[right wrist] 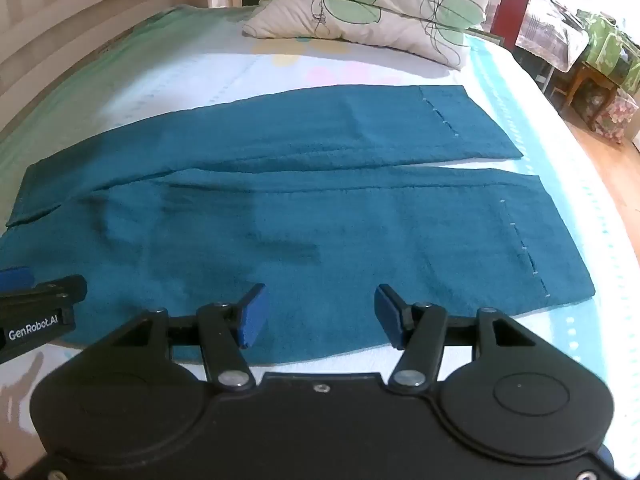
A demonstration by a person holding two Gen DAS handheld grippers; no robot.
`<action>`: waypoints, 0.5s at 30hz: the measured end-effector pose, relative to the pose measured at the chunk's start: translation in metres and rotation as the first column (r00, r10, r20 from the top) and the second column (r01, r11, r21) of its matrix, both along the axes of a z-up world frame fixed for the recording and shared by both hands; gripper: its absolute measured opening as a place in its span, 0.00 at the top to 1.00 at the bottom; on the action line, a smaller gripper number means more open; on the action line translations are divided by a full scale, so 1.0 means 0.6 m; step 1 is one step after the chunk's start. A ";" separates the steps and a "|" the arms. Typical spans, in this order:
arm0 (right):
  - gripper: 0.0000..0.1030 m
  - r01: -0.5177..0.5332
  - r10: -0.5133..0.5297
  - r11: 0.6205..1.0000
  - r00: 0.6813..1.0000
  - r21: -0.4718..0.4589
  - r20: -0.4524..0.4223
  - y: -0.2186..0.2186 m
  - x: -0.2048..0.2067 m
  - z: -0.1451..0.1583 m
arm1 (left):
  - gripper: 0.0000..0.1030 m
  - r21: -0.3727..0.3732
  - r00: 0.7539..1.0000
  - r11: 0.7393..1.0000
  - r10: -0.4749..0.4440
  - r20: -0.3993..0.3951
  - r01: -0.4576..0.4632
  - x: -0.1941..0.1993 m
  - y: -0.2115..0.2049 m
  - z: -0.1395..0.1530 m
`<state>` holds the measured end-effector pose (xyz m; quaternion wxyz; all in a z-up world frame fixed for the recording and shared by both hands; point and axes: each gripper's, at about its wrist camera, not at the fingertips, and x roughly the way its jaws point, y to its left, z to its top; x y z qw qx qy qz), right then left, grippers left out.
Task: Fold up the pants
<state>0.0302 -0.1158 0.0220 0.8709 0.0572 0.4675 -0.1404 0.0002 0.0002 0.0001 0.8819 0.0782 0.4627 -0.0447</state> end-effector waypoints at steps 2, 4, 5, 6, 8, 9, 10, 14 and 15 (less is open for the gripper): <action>0.39 -0.001 0.001 1.000 1.000 0.007 0.002 0.000 0.000 0.000 | 0.47 0.003 1.000 1.000 -0.003 0.000 0.003 0.000 0.000 0.000; 0.39 -0.004 0.004 1.000 1.000 0.004 0.002 0.000 0.000 0.000 | 0.47 0.012 1.000 1.000 -0.005 -0.002 0.005 -0.003 -0.003 -0.012; 0.39 -0.005 0.005 1.000 1.000 0.002 0.003 0.000 0.000 0.001 | 0.47 0.014 1.000 1.000 -0.006 0.000 0.006 -0.004 -0.004 -0.013; 0.39 -0.006 0.006 1.000 1.000 0.001 0.005 0.000 0.000 0.002 | 0.47 0.019 1.000 1.000 -0.007 0.004 0.007 -0.005 -0.005 -0.014; 0.39 -0.008 0.008 1.000 1.000 0.001 0.007 0.006 -0.001 -0.008 | 0.47 0.024 1.000 1.000 -0.008 0.012 0.007 -0.008 -0.007 -0.016; 0.39 -0.008 0.008 1.000 1.000 0.000 0.009 0.007 -0.002 -0.008 | 0.47 0.019 1.000 1.000 0.001 0.008 -0.001 -0.006 -0.009 -0.017; 0.39 -0.008 0.008 1.000 1.000 -0.001 0.011 0.008 -0.003 -0.009 | 0.47 0.017 1.000 1.000 0.003 0.005 -0.003 -0.004 -0.008 -0.011; 0.39 -0.007 0.007 1.000 1.000 0.004 0.006 0.010 -0.002 -0.009 | 0.47 0.018 1.000 1.000 0.005 0.000 -0.005 -0.004 -0.007 -0.012; 0.39 -0.007 0.007 1.000 1.000 0.003 0.005 0.012 -0.003 -0.010 | 0.47 0.018 1.000 1.000 0.006 -0.001 -0.006 -0.005 -0.008 -0.012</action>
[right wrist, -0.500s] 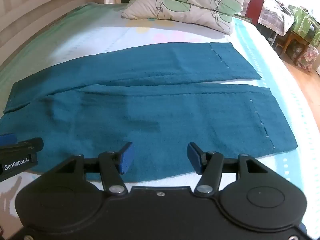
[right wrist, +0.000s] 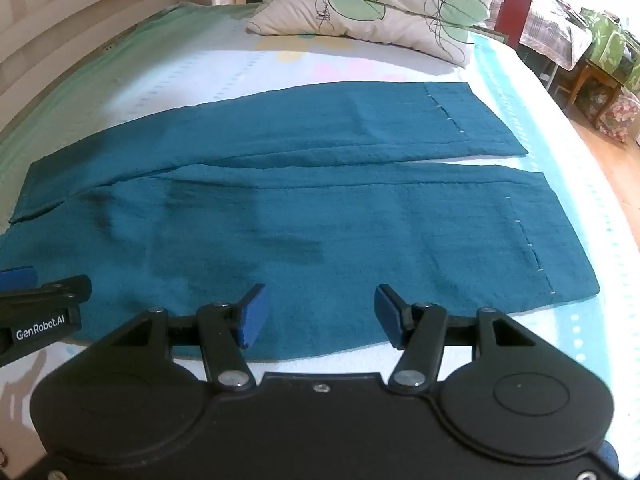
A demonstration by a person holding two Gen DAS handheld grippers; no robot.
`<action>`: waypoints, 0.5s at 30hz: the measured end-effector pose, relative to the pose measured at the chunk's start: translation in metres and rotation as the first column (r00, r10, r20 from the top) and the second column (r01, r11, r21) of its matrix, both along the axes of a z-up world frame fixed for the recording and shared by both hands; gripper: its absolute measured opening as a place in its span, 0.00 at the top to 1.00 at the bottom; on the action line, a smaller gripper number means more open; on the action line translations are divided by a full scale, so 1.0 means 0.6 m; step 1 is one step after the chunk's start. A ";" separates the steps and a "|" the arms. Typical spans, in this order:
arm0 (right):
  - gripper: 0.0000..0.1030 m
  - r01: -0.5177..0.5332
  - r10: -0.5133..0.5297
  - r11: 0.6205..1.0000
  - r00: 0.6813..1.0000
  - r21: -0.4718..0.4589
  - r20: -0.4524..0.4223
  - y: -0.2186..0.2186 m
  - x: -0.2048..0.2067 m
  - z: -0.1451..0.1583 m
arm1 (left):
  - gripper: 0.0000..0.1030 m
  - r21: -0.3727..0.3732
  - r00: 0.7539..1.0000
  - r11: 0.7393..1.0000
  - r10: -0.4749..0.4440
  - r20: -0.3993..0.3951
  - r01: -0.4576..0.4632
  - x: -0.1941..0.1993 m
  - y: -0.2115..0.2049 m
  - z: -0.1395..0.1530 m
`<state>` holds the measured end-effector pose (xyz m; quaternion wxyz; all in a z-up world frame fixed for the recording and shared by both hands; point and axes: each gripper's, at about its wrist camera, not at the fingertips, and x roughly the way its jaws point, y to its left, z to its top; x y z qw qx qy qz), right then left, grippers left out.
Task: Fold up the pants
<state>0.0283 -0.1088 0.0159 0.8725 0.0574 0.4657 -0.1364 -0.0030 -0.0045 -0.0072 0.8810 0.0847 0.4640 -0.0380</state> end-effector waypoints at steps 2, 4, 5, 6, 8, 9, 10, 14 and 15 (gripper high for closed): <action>0.39 0.000 0.001 1.000 1.000 0.007 -0.004 -0.005 0.003 0.003 | 0.47 -0.005 1.000 1.000 -0.001 -0.010 0.001 0.007 0.004 0.003; 0.39 -0.002 0.002 1.000 1.000 0.007 -0.006 -0.009 0.002 0.001 | 0.47 -0.006 1.000 1.000 -0.003 -0.011 0.002 0.007 0.003 0.004; 0.39 -0.006 0.006 1.000 1.000 0.005 -0.009 -0.010 0.002 0.004 | 0.47 -0.005 1.000 1.000 -0.003 -0.011 0.003 0.007 0.003 0.004; 0.39 -0.007 0.007 1.000 1.000 0.005 -0.010 -0.009 0.002 0.003 | 0.47 -0.006 1.000 1.000 -0.003 -0.011 0.003 0.007 0.004 0.003; 0.39 -0.011 0.011 1.000 1.000 0.007 -0.012 -0.009 0.002 0.003 | 0.46 -0.005 1.000 1.000 -0.003 -0.011 0.003 0.007 0.004 0.004; 0.39 -0.012 0.012 1.000 1.000 0.007 -0.013 -0.009 0.002 0.003 | 0.47 -0.006 1.000 1.000 -0.002 -0.011 0.002 0.007 0.004 0.003; 0.39 -0.013 0.013 1.000 1.000 0.006 -0.014 -0.008 0.002 0.004 | 0.47 -0.006 1.000 1.000 -0.002 -0.011 0.002 0.007 0.004 0.004; 0.39 -0.016 0.016 1.000 1.000 0.009 -0.016 -0.006 0.003 0.005 | 0.46 -0.005 1.000 1.000 -0.001 -0.013 0.001 0.007 0.003 0.003; 0.39 -0.017 0.017 1.000 1.000 0.011 -0.017 -0.008 0.003 0.005 | 0.46 -0.005 1.000 1.000 0.000 -0.014 -0.001 0.007 0.003 0.002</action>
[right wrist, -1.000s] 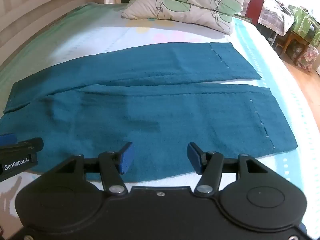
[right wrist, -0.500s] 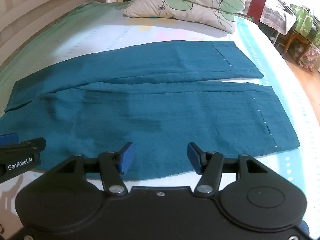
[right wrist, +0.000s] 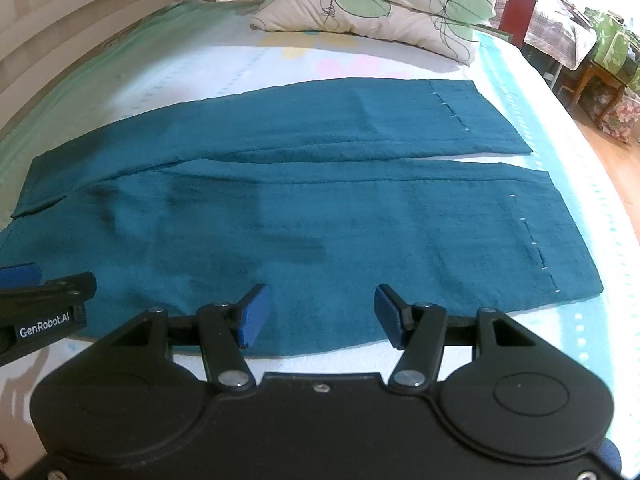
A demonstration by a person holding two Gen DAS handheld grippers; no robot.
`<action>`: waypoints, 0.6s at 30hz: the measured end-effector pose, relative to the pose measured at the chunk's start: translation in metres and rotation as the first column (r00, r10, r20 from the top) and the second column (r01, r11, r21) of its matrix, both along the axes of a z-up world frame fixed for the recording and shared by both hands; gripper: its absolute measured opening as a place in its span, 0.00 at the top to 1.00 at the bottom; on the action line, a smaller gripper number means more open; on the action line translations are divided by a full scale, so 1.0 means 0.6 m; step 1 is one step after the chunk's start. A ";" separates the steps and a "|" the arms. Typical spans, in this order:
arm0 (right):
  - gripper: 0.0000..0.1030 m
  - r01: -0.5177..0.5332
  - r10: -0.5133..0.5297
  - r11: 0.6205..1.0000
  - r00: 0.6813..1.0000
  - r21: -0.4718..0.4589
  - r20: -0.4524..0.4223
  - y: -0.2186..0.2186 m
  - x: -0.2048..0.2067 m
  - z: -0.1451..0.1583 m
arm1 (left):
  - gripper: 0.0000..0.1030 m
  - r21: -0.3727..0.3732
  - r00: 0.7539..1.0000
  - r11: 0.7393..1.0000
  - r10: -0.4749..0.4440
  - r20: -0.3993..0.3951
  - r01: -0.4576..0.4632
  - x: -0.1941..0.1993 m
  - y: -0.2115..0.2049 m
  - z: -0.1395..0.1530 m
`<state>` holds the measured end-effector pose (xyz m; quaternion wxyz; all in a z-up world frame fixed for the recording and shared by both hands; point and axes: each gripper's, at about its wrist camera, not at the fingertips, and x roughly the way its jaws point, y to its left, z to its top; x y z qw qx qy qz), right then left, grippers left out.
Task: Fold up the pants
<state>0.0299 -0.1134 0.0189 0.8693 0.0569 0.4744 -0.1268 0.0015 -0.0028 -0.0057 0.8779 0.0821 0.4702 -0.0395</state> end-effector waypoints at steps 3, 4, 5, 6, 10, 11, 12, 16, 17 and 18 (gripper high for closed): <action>0.39 -0.001 0.001 1.000 1.000 0.002 -0.002 0.000 0.000 0.000 | 0.46 0.000 1.000 1.000 0.002 -0.004 -0.002 -0.001 -0.001 -0.001; 0.39 -0.002 0.002 1.000 1.000 0.002 -0.003 0.000 0.000 0.000 | 0.46 0.000 1.000 1.000 0.002 -0.004 -0.002 -0.001 -0.001 -0.001; 0.39 -0.003 0.003 1.000 1.000 0.001 -0.003 0.001 0.000 0.000 | 0.46 0.000 1.000 1.000 0.001 -0.004 -0.001 0.000 -0.001 -0.001; 0.39 -0.003 0.003 1.000 1.000 0.001 -0.003 0.001 -0.001 0.000 | 0.46 0.001 1.000 1.000 0.000 -0.002 0.000 -0.001 -0.001 -0.001; 0.39 -0.006 0.006 1.000 1.000 0.002 -0.005 0.001 -0.001 0.000 | 0.46 0.001 1.000 1.000 0.000 -0.005 0.000 0.000 -0.001 -0.003; 0.39 -0.007 0.007 1.000 1.000 0.002 -0.005 0.002 -0.002 -0.001 | 0.46 0.000 1.000 1.000 0.000 -0.007 0.000 0.001 0.000 -0.003; 0.39 -0.008 0.008 1.000 1.000 0.002 -0.005 0.002 -0.002 0.000 | 0.46 0.000 1.000 1.000 0.000 -0.008 0.000 0.001 0.000 -0.003; 0.39 -0.010 0.010 1.000 1.000 0.003 -0.005 0.001 -0.002 0.000 | 0.46 0.001 1.000 1.000 0.000 -0.010 0.000 0.003 0.000 -0.003; 0.39 -0.011 0.011 1.000 1.000 0.003 -0.006 0.001 -0.002 -0.001 | 0.46 0.000 1.000 1.000 0.000 -0.012 0.000 0.003 0.001 -0.003; 0.39 -0.011 0.011 1.000 1.000 0.004 -0.007 0.000 -0.002 -0.001 | 0.46 -0.001 1.000 1.000 0.000 -0.014 0.000 0.003 0.001 -0.004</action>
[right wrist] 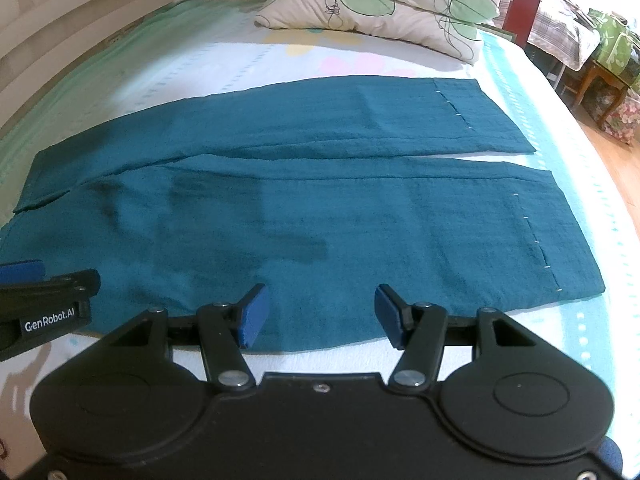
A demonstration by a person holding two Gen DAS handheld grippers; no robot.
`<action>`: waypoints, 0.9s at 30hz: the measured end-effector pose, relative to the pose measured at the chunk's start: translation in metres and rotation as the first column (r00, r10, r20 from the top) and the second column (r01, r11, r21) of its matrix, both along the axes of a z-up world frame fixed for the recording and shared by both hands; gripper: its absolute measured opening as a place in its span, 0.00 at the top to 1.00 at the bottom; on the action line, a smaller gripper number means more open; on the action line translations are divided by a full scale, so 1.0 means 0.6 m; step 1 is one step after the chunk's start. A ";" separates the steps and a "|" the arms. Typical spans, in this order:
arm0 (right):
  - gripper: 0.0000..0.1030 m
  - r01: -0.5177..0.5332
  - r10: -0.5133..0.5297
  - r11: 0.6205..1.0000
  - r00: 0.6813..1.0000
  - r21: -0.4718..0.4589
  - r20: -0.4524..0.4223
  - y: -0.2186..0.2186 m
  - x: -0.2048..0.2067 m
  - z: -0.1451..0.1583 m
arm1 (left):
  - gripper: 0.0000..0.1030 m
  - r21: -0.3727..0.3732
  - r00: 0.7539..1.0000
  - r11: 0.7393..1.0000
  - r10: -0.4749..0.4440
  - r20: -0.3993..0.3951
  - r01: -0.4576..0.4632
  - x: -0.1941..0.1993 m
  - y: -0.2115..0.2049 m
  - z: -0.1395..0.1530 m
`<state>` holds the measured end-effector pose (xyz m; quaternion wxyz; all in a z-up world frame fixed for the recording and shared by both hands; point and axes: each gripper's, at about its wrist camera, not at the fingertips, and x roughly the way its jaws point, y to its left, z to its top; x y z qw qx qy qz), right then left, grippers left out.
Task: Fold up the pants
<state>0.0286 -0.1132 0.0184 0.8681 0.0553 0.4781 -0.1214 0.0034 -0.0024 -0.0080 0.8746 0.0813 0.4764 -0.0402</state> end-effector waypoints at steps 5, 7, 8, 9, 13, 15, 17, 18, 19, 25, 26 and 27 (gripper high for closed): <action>0.39 -0.001 0.001 1.000 1.000 0.000 -0.003 0.003 0.001 -0.001 | 0.47 0.003 1.000 1.000 -0.002 -0.005 0.002 0.000 0.000 -0.002; 0.39 -0.001 0.001 1.000 1.000 0.000 -0.004 0.004 0.001 -0.002 | 0.46 0.001 1.000 1.000 -0.001 -0.008 0.001 0.001 -0.001 -0.003; 0.39 -0.002 0.002 1.000 1.000 0.001 -0.004 0.004 0.001 -0.003 | 0.46 0.001 1.000 1.000 -0.001 -0.009 0.001 0.001 -0.001 -0.003; 0.39 -0.001 0.001 1.000 1.000 0.000 -0.004 0.004 0.001 -0.003 | 0.46 0.002 1.000 1.000 -0.001 -0.010 0.001 0.001 -0.001 -0.004; 0.39 -0.001 0.001 1.000 1.000 0.000 -0.005 0.004 0.001 -0.003 | 0.46 0.003 1.000 1.000 0.000 -0.014 0.000 0.002 -0.002 -0.006; 0.39 -0.003 0.003 1.000 1.000 0.000 -0.006 0.005 0.001 -0.004 | 0.47 0.003 1.000 1.000 0.001 -0.015 -0.001 0.002 -0.002 -0.006; 0.39 -0.004 0.004 1.000 1.000 -0.002 -0.006 0.007 0.001 -0.005 | 0.47 0.005 1.000 1.000 0.000 -0.015 0.000 0.002 -0.002 -0.006; 0.39 -0.005 0.005 1.000 1.000 -0.002 -0.005 0.007 0.002 -0.004 | 0.47 0.005 1.000 1.000 0.000 -0.015 0.000 0.002 -0.002 -0.006; 0.39 -0.005 0.005 1.000 1.000 -0.002 -0.005 0.007 0.002 -0.004 | 0.46 0.004 1.000 1.000 0.000 -0.016 0.000 0.002 -0.002 -0.006; 0.39 -0.007 0.007 1.000 1.000 -0.003 -0.006 0.008 0.001 -0.005 | 0.46 0.006 1.000 1.000 -0.002 -0.020 0.002 0.002 -0.003 -0.008; 0.39 -0.007 0.007 1.000 1.000 -0.002 -0.007 0.008 0.002 -0.005 | 0.46 0.005 1.000 1.000 -0.002 -0.021 0.002 0.002 -0.003 -0.008; 0.39 -0.008 0.008 1.000 1.000 -0.002 -0.008 0.007 0.002 -0.004 | 0.46 0.005 1.000 1.000 -0.002 -0.022 0.002 0.002 -0.004 -0.009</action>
